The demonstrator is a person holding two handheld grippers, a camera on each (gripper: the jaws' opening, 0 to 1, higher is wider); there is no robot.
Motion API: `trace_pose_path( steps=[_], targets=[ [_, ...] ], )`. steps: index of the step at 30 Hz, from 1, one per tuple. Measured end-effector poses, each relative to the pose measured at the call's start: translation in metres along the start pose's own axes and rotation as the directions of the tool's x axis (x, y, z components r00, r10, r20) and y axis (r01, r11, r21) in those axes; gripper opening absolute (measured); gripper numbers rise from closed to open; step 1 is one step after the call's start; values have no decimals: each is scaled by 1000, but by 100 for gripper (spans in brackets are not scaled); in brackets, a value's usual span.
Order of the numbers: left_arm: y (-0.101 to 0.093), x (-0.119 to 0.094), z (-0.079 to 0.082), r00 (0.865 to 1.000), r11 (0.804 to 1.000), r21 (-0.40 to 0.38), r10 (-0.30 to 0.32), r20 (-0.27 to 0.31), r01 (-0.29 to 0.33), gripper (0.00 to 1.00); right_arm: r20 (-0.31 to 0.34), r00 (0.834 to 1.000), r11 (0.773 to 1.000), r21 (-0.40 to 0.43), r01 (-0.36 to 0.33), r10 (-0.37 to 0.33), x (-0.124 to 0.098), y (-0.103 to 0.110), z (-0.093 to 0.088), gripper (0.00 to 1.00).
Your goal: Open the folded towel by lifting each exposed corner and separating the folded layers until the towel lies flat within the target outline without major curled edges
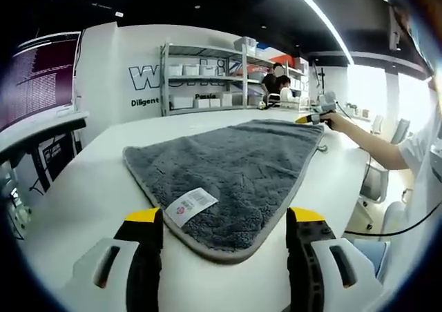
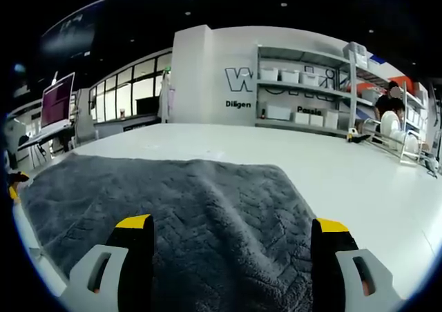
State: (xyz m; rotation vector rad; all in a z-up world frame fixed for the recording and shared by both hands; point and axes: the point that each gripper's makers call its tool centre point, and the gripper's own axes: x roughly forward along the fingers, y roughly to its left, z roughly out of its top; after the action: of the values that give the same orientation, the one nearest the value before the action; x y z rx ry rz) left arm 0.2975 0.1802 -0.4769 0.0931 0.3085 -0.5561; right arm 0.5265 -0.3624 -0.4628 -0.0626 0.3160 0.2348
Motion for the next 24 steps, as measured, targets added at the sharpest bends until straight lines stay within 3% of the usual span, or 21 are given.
trace_pose_path(
  steps=[3, 11, 24],
  targets=[
    [2, 2, -2, 1000, 1000, -5, 8, -6, -8, 81, 0, 1000, 1000, 2, -5, 5, 0, 1, 0, 96],
    [4, 4, -2, 1000, 1000, -11, 26, -5, -26, 90, -4, 1000, 1000, -7, -14, 14, 1, 4, 0, 97],
    [6, 5, -3, 999, 999, -21, 39, -6, -39, 97, -19, 999, 998, -34, -44, 43, 3, 12, -4, 98]
  ],
)
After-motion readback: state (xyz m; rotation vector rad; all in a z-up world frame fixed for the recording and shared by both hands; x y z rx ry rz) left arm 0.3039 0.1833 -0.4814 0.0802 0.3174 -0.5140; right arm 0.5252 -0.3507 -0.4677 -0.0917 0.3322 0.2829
